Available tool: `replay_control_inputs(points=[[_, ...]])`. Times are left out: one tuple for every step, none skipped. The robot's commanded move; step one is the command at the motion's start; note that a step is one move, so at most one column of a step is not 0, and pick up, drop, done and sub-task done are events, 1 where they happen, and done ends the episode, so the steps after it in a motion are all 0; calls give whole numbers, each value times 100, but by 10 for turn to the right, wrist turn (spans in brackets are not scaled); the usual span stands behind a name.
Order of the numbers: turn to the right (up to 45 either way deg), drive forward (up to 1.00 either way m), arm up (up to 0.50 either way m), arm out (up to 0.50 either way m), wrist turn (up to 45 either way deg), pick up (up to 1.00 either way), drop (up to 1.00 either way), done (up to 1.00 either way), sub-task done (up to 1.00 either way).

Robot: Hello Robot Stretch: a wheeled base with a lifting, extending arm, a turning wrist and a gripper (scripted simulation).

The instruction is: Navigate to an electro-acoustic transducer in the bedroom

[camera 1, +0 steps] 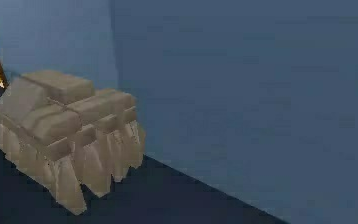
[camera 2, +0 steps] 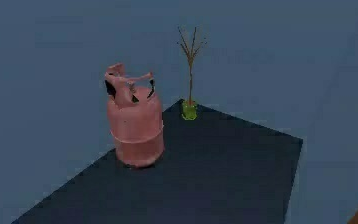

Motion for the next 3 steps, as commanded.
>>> replay_control_inputs(points=[[-420,0,0,0,0,0,0,0,0],[0,25,0,0,0,0,0,0,0],[-120,0,0,0,0,0,0,0,0]])
